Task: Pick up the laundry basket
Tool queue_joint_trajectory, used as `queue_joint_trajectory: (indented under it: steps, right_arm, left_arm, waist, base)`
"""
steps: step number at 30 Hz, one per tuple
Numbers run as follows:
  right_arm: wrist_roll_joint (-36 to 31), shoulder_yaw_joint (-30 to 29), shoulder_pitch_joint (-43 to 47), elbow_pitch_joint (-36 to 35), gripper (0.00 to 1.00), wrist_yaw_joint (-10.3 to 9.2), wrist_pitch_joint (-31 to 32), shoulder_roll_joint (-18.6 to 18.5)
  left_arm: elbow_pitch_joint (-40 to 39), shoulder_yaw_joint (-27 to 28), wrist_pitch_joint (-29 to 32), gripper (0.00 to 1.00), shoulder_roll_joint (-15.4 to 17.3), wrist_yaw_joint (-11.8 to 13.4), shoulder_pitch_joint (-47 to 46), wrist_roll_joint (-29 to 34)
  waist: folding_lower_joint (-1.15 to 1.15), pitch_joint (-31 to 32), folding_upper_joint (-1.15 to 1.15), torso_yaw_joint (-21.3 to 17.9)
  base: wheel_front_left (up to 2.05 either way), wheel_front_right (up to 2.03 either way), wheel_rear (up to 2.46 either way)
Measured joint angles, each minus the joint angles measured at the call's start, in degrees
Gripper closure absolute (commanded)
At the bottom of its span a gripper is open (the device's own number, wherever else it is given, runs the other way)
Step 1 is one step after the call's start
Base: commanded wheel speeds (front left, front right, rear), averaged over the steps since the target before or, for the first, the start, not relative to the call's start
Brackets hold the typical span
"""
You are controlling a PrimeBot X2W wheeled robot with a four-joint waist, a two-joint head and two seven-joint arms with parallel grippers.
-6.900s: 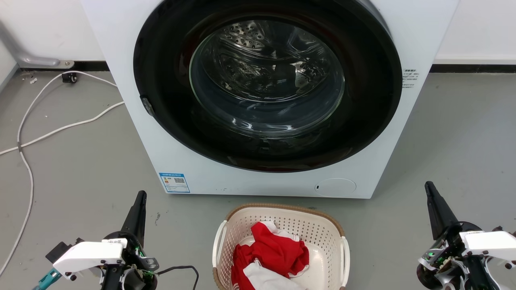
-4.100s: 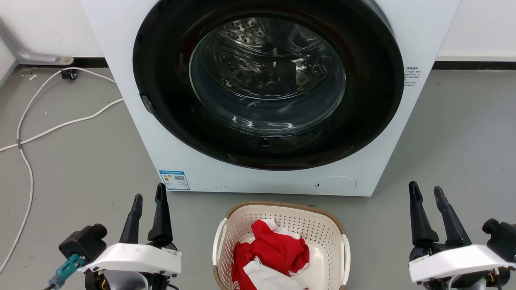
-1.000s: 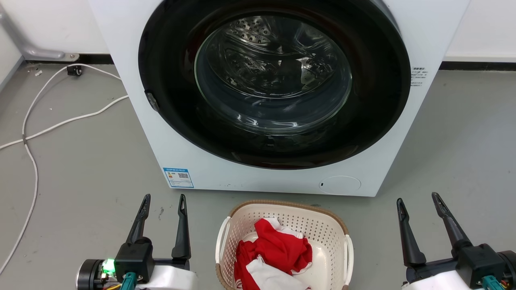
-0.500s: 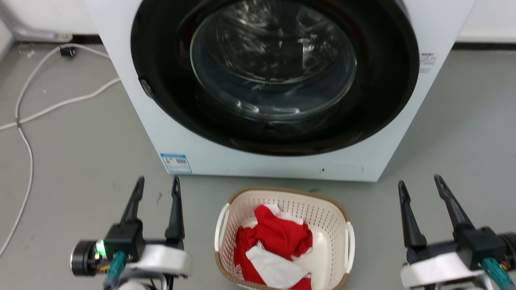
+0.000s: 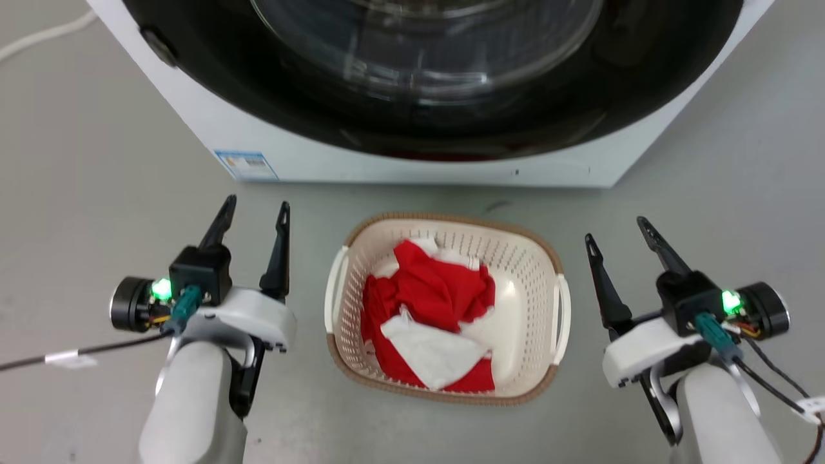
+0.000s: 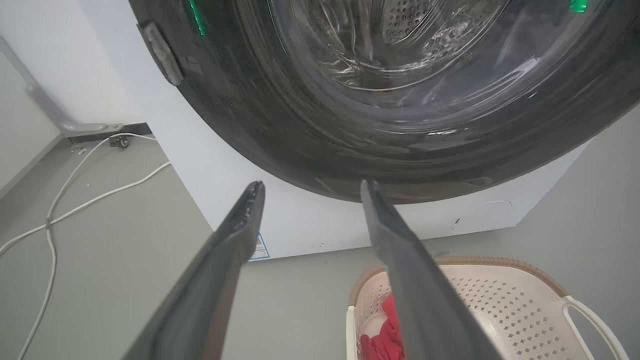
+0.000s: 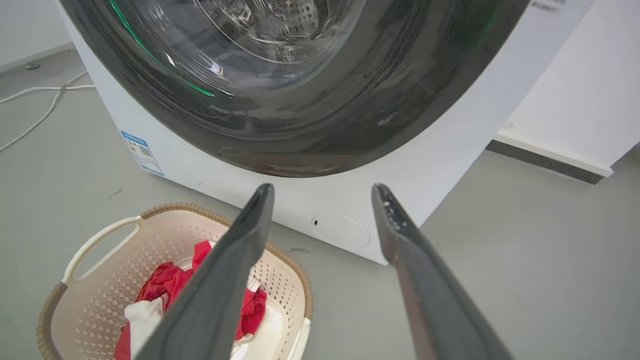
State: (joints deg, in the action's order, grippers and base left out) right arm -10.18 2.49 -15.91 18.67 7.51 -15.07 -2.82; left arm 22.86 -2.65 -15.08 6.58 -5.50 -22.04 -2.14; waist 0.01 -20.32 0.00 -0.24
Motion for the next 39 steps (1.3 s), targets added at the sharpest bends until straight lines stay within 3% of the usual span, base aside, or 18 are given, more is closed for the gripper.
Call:
queue_joint_trajectory:
  steps: [22,39]
  right_arm:
    - [-3.5,1.9,-19.5,34.0,0.00,0.00,0.0,-0.1]
    - [-1.3,4.1,-26.5,44.9,0.00,0.00,0.0,-0.1]
  left_arm:
    - [31.2,-7.8,0.0,0.00,2.6,-1.8,-20.9,-1.5]
    - [44.9,-17.6,0.0,0.00,2.1,-1.9,-29.1,-6.6]
  waist:
    - [0.00,-17.7,0.00,-2.0]
    - [-0.01,-25.4,0.00,-2.2]
  base:
    - [0.00,0.00,0.00]
    - [0.00,0.00,0.00]
